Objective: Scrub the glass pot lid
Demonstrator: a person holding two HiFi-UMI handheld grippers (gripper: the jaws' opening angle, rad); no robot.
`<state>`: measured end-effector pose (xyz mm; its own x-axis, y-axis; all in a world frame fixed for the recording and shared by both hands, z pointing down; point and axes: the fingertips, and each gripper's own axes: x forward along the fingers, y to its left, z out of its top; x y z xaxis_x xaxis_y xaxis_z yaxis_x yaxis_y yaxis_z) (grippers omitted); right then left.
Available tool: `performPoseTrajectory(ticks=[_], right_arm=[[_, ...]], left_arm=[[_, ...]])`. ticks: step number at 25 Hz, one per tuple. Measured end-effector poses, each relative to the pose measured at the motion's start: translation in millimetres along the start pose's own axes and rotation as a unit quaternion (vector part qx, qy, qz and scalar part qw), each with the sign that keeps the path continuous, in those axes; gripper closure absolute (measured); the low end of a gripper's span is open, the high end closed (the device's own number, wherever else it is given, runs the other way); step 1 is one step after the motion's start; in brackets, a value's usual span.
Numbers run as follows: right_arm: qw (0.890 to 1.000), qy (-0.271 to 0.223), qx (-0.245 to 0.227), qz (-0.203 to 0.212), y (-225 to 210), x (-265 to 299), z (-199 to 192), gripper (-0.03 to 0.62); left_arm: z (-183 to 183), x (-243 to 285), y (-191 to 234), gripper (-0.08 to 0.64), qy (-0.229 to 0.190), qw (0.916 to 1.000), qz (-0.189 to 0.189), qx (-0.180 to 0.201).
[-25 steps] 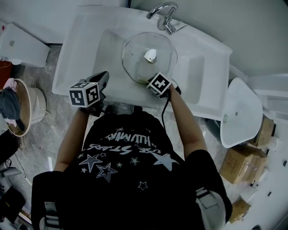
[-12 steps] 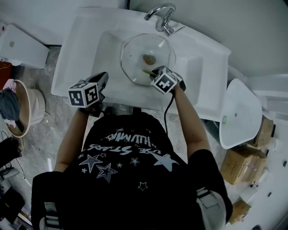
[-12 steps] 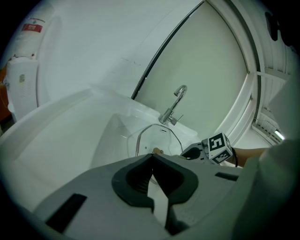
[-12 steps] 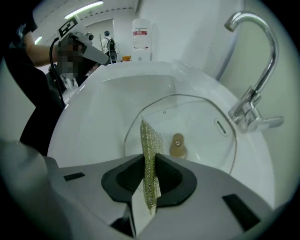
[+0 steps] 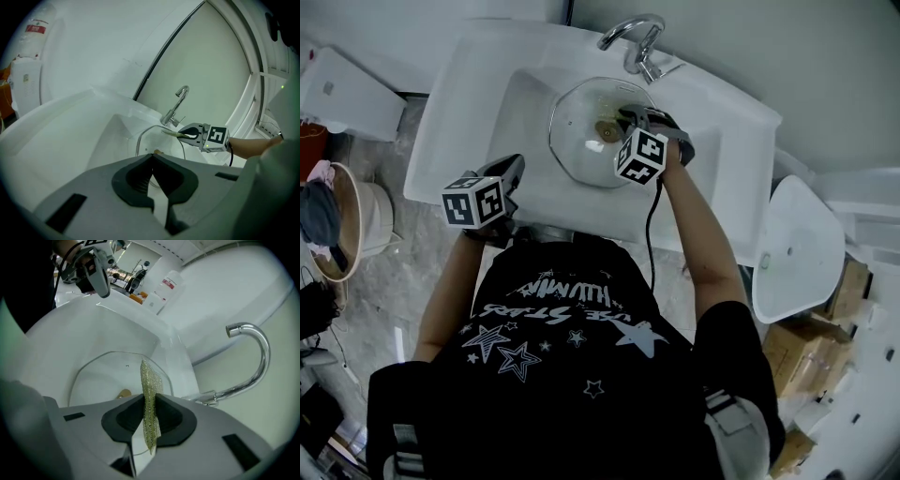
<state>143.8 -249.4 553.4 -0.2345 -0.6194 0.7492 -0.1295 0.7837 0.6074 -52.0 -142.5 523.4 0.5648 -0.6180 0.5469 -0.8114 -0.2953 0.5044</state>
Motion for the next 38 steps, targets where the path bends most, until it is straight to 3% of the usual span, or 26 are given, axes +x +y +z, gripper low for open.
performPoseTrajectory(ticks=[3, 12, 18, 24, 30, 38], right_arm=[[0.999, -0.001, -0.039, -0.021, -10, 10, 0, 0.525], [0.998, 0.008, -0.062, -0.003, -3, 31, -21, 0.525], [1.000, 0.009, 0.016, 0.004, 6, 26, -38, 0.525], [0.996, 0.043, 0.076, 0.011, 33, 21, -59, 0.523], [0.983, 0.054, 0.173, 0.029, 63, 13, -74, 0.523], [0.968, 0.070, 0.233, 0.063, 94, 7, -72, 0.522]], left_arm=[[1, -1, 3, 0.551, -0.004, 0.9999, 0.009, -0.005], [-4, -5, 9, 0.551, 0.001, 0.9995, 0.029, -0.012], [-6, -2, 6, 0.551, 0.009, 0.9996, 0.025, -0.007], [-7, 3, 1, 0.551, 0.017, 0.9998, 0.011, -0.002], [-5, 9, -6, 0.551, 0.024, 0.9997, -0.007, 0.005], [2, 19, -16, 0.551, 0.038, 0.9982, -0.032, 0.034]])
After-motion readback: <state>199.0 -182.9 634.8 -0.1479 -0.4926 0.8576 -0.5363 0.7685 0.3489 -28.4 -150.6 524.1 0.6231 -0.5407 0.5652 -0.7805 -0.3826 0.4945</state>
